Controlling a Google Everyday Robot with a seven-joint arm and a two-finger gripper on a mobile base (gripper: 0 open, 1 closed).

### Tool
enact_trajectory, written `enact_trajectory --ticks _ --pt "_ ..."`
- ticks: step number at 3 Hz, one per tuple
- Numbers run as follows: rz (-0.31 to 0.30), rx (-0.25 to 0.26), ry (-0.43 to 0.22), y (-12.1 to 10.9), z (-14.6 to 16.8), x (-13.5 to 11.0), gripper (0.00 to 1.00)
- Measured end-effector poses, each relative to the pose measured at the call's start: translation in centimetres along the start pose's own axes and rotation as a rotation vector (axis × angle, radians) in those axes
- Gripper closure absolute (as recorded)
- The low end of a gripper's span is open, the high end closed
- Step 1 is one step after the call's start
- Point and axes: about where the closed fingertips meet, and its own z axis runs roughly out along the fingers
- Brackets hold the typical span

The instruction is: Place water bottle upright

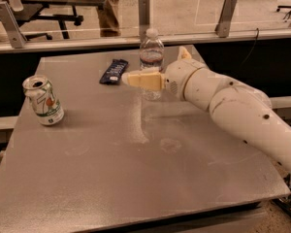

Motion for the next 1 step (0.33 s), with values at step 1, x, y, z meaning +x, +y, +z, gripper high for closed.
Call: enact_trajectory --ticks 1 --pt "0.0 0.0 0.0 0.0 0.0 0.0 0.0"
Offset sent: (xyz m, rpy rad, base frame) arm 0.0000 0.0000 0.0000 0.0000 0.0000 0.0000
